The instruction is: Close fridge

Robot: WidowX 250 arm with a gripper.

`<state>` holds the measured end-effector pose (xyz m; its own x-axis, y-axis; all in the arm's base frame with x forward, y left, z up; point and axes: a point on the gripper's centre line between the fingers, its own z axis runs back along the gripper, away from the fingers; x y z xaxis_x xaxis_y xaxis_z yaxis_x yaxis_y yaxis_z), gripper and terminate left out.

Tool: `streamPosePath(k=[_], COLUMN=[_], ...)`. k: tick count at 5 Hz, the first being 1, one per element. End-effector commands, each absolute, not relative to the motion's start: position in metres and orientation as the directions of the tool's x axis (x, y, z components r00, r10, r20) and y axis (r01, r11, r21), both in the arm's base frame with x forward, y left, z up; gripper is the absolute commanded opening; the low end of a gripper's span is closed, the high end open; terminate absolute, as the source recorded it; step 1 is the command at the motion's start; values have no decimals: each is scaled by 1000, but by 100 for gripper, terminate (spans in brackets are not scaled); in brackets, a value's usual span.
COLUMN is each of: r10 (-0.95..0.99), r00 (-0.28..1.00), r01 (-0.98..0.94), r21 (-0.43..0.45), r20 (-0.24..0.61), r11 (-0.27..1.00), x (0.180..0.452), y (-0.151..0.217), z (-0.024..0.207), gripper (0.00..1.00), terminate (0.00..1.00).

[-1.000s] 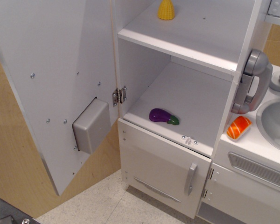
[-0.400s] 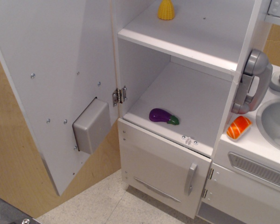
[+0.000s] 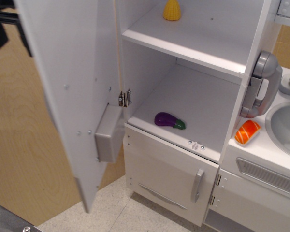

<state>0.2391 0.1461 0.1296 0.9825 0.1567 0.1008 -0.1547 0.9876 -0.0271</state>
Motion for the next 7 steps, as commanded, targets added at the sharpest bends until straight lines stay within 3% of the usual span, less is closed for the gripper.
streamPosePath(k=[1, 3, 7], r10=[105, 152, 255], r00=[979, 970, 948], r01=[-108, -154, -255], r21=[10, -8, -27], r20=[175, 189, 192], r11=[994, 988, 967], x=[252, 278, 362], y=[102, 58, 28], z=[127, 112, 110], gripper=[100, 100, 100], terminate=[0, 0, 0])
